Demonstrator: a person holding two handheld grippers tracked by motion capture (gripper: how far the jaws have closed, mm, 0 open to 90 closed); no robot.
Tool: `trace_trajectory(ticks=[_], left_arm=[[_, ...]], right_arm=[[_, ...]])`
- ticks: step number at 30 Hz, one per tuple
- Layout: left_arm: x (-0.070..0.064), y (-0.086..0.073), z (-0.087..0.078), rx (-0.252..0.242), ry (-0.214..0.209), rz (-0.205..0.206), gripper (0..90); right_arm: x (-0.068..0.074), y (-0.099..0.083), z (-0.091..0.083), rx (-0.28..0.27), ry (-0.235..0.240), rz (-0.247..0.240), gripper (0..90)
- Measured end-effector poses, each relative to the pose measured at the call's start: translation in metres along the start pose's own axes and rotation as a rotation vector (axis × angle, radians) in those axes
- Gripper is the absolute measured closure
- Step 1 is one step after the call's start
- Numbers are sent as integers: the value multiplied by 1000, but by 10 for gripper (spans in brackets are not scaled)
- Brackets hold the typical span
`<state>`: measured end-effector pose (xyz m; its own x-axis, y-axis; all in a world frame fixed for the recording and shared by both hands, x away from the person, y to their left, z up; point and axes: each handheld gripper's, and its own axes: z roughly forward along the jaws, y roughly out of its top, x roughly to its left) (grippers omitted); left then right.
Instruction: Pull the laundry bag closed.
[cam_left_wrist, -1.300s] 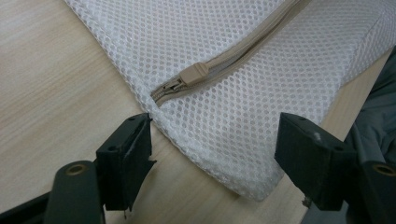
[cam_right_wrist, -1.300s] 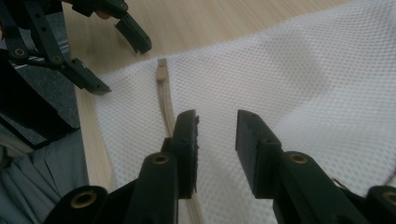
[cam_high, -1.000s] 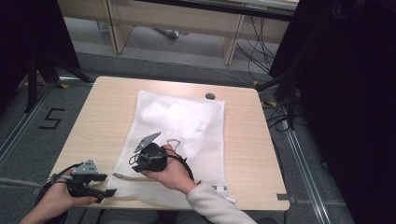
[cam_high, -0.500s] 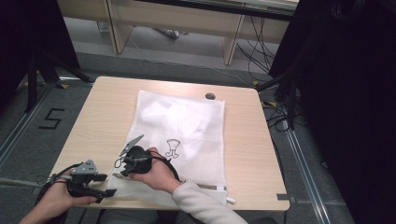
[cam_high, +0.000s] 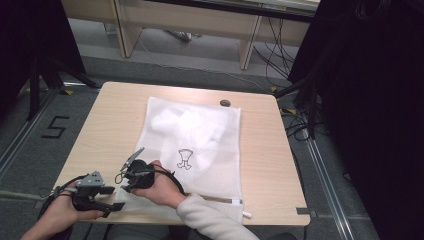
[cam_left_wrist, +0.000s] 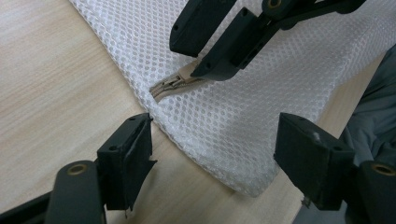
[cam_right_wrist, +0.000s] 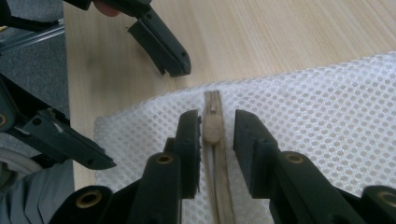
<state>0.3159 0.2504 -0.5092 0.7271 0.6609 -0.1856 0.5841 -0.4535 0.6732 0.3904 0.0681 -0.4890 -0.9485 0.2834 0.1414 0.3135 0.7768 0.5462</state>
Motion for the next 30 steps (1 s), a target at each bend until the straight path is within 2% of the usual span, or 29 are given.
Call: trace_trajectory(ticks=[4, 5, 6, 7, 9, 10, 13, 16, 17, 18, 21, 22, 23, 24, 26, 28, 29, 30], left_arm=[[0, 0, 0, 0, -6, -1, 270], [-1, 0, 1, -17, -9, -21, 270], [-1, 0, 1, -17, -9, -21, 270], [0, 0, 0, 3, -8, -1, 270], [0, 0, 0, 2, -7, -3, 270], [-1, 0, 0, -13, -2, -20, 270], [-1, 0, 1, -12, -1, -21, 270], [-1, 0, 1, -12, -7, -20, 273], [-1, 0, 1, -11, -4, -20, 273], [-2, -1, 1, -13, 1, -40, 273], [-1, 0, 1, -23, -5, -35, 282], [-1, 0, -1, -32, 7, -33, 286], [-1, 0, -1, -40, 1, -49, 292], [2, 1, -2, -29, 7, -18, 298], [-1, 1, -1, -55, 10, -63, 309], [2, 2, -3, -47, 11, -34, 318], [1, 2, -1, -69, -1, -58, 323], [1, 3, -1, -70, 4, -62, 329]], right_arm=[[2, 2, 4, 16, 1, 20, 722], [1, 2, 4, 16, 10, 19, 729], [1, 2, 5, 14, -1, 6, 739], [1, 2, 6, 14, 0, 6, 747], [1, 2, 6, 15, -4, 9, 756], [1, 2, 7, 17, -10, 12, 769], [1, 3, 7, 20, -12, 10, 811], [3, 3, 5, 14, -19, 8, 814], [4, 3, 4, 15, -17, 11, 815], [5, 4, 3, 14, -15, 13, 815], [5, 5, 1, 14, -16, 3, 816], [5, 6, -2, 11, -16, -4, 816], [5, 7, -4, 11, -12, -3, 816], [6, 8, -6, 10, -7, 0, 816], [6, 10, -11, 3, -2, -9, 817], [7, 13, -16, 1, -8, -8, 817], [7, 14, -18, -3, -13, -18, 817], [7, 15, -20, -9, -7, -28, 817]])
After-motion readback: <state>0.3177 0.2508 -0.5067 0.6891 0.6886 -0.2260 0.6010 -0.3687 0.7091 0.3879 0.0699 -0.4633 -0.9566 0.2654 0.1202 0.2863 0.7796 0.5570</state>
